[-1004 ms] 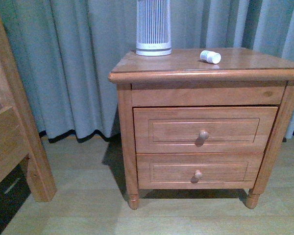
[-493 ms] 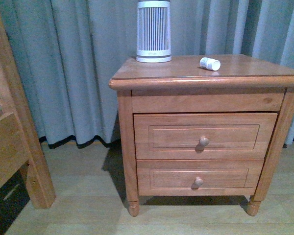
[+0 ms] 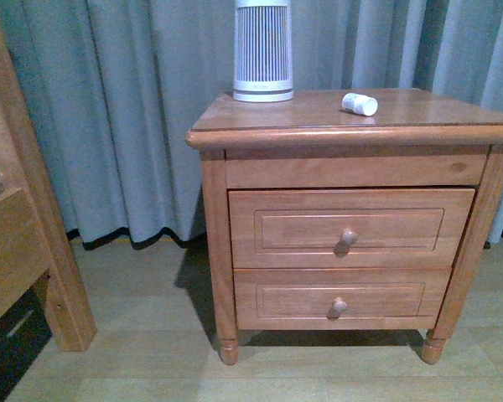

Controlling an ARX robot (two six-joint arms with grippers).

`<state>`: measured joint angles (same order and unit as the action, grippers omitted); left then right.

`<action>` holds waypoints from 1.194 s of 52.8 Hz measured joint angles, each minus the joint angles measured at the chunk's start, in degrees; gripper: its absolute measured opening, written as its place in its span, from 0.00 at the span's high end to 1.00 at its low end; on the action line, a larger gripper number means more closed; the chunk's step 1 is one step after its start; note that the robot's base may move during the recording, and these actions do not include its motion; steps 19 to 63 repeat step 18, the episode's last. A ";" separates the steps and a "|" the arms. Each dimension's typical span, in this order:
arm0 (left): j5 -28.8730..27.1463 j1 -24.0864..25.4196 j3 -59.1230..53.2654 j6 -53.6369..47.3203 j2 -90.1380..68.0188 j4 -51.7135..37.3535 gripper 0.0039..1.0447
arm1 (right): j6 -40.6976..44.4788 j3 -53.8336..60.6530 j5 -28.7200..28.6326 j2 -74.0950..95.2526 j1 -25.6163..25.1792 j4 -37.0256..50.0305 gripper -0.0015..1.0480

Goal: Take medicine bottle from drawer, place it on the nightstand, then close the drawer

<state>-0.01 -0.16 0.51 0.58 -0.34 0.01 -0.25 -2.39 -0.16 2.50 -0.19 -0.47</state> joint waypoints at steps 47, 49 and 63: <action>0.00 0.00 0.00 0.00 0.00 0.00 0.06 | 0.00 0.02 -0.02 -0.02 0.00 0.00 0.23; 0.00 0.00 0.00 0.00 0.00 0.00 0.06 | 0.00 0.02 -0.02 -0.02 0.00 0.00 0.23; 0.00 0.00 0.00 0.00 0.00 0.00 0.06 | 0.00 0.02 -0.02 -0.02 0.00 0.00 0.23</action>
